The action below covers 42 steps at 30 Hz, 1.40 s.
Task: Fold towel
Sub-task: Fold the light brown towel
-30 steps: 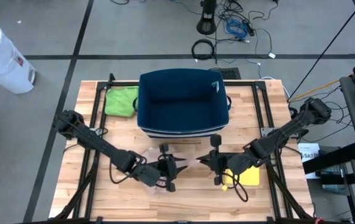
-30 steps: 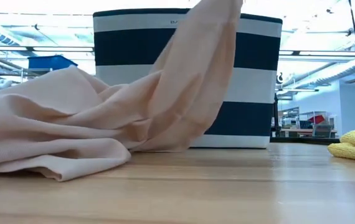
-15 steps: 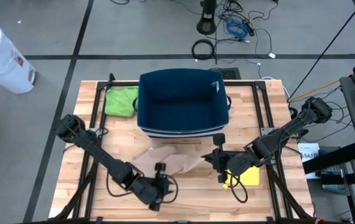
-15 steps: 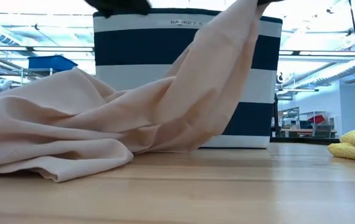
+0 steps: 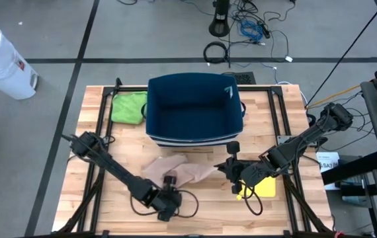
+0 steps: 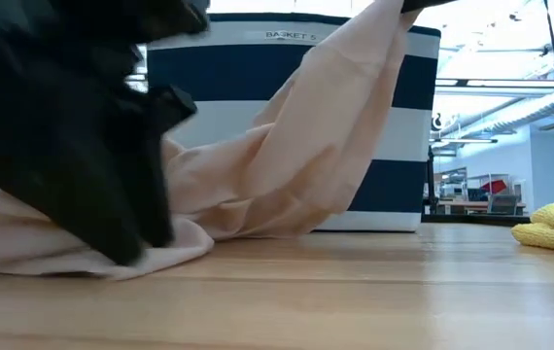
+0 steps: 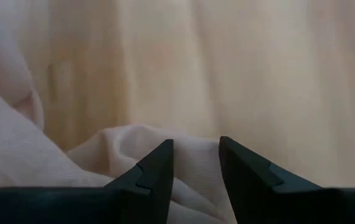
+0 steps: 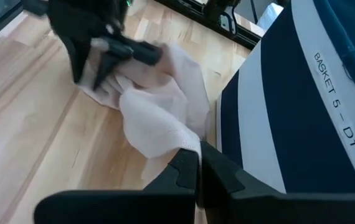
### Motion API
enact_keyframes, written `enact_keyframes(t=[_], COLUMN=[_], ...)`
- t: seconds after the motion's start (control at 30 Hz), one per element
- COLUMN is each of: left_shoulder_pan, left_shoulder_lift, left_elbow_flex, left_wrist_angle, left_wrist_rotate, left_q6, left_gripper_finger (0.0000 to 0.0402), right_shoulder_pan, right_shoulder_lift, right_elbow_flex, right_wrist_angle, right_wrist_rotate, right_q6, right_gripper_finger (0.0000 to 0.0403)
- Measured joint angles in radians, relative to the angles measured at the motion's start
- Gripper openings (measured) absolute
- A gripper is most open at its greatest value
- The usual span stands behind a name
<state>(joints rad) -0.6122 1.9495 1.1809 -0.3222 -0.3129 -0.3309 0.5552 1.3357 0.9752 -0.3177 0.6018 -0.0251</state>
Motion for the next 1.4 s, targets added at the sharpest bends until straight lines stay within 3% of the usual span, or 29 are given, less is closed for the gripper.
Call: enact_keyframes(t=[0.23,0.3,0.47,0.63,0.77,0.9,1.1,1.17,1.4], left_shoulder_pan=[0.039,0.039,0.029,0.016,-0.007,-0.04,-0.136,-0.171,-0.284], left_shoulder_lift=[0.021,0.021,0.023,0.021,-0.001,-0.013,-0.021,-0.021,-0.043], left_elbow_flex=[0.005,0.004,0.003,0.045,0.186,0.372,0.682,0.758,0.881], left_wrist_angle=[-0.031,-0.024,-0.015,-0.051,-0.18,-0.495,-1.08,-1.2,-1.228], left_wrist_rotate=[0.039,0.053,0.058,0.038,-0.043,-0.18,-0.421,-0.479,-0.675], left_q6=[0.012,0.037,0.08,0.134,0.207,0.214,-0.02,-0.116,-0.212], left_gripper_finger=[0.0129,0.0109,0.0014,0.0003,0.0002,0.0001,0.0001,0.0001,0.0], right_shoulder_pan=[0.0,0.0,0.0,0.0,0.001,0.009,0.03,0.037,0.089], right_shoulder_lift=[0.0,0.0,0.0,0.0,-0.001,-0.01,-0.065,-0.092,-0.201], right_elbow_flex=[0.0,0.0,0.0,0.0,0.0,0.0,0.0,0.0,0.0], right_wrist_angle=[-0.007,-0.008,-0.009,-0.02,-0.039,-0.066,-0.178,-0.219,-0.324], right_wrist_rotate=[0.0,0.0,0.0,0.0,0.0,0.002,0.053,0.058,0.083], right_q6=[0.01,0.01,0.009,0.007,0.013,0.024,0.076,0.101,0.156], right_gripper_finger=[0.0,0.0,0.0,0.0,0.0,0.0,0.0,0.0,0.0])
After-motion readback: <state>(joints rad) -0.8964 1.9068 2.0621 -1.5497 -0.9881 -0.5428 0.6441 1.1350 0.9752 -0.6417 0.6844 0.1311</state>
